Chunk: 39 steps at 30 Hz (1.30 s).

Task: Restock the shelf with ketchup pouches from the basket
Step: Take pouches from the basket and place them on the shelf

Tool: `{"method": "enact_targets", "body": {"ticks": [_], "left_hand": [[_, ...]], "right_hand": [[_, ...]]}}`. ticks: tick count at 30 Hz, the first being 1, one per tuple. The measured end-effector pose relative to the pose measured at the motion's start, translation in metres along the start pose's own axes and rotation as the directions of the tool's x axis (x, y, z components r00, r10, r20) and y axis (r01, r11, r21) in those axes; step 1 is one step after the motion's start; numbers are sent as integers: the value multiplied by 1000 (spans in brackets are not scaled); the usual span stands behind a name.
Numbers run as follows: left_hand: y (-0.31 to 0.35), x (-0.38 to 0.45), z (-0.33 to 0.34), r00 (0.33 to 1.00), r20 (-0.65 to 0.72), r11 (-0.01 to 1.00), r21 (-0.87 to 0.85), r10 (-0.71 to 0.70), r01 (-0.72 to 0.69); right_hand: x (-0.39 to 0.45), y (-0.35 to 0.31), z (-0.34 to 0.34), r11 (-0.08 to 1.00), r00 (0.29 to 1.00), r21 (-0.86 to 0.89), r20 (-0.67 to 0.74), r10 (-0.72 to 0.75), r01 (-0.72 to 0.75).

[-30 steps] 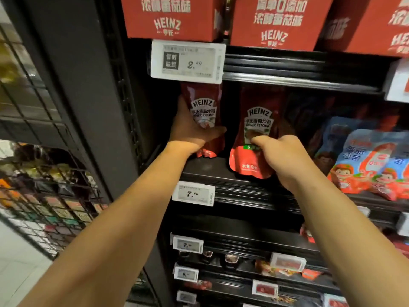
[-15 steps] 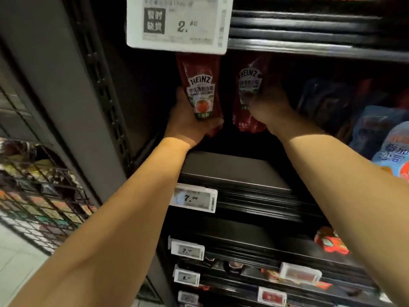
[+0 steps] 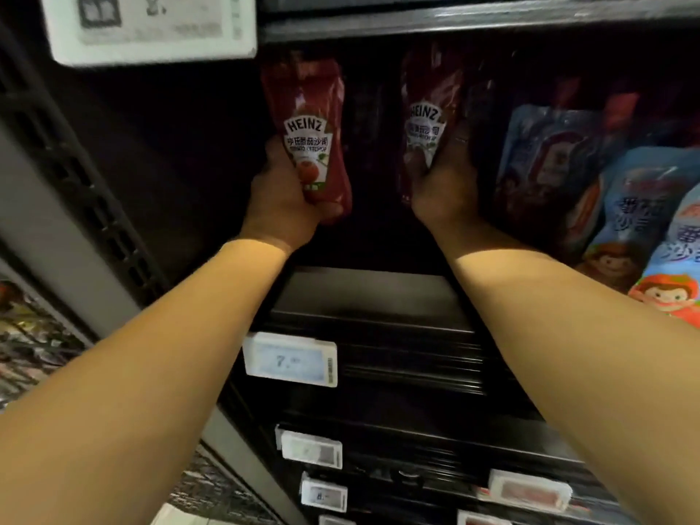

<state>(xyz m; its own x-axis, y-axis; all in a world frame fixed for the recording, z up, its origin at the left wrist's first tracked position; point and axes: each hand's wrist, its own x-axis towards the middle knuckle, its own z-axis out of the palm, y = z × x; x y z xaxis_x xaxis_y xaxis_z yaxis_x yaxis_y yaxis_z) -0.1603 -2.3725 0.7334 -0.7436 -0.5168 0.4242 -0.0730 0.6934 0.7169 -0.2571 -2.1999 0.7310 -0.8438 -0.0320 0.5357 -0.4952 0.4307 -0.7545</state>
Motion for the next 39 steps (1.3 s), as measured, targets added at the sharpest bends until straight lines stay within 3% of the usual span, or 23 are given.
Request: {"method": "enact_targets", "body": {"ticks": [5,7,9,11,14,20,26,32,36,39], "left_hand": [[3,32,18,982,131,986,-72,-139,149],[7,29,33,989,4,983,-102,-151,150],[10,24,44,983,-178,998,-52,-51,43],[10,29,47,967,-244,997,54,67,-55],[11,50,48,983,-181,989,150,33,-5],[7,66,64,985,-140,993,56,-98,107],[20,66,61,976,-91,944,250,-197,214],[25,72,55,959,-39,955,92,-280,282],[14,60,54,974,-105,979,-46,-203,199],[10,57,51,986,-133,994,25,-100,104]], "right_hand": [[4,4,5,999,999,-18,-22,39,-39],[6,6,6,999,999,-23,-27,45,-46],[7,8,8,999,998,-22,-33,46,-47],[9,10,10,999,999,-21,-34,41,-42],[12,11,11,999,999,-15,-32,33,-33],[16,14,7,998,998,21,-14,61,-61],[13,12,4,998,998,16,5,67,-67],[12,4,4,994,993,-21,50,112,-111],[15,0,-3,993,993,-37,38,114,-113],[14,-5,-5,989,990,-89,59,127,-121]]}}
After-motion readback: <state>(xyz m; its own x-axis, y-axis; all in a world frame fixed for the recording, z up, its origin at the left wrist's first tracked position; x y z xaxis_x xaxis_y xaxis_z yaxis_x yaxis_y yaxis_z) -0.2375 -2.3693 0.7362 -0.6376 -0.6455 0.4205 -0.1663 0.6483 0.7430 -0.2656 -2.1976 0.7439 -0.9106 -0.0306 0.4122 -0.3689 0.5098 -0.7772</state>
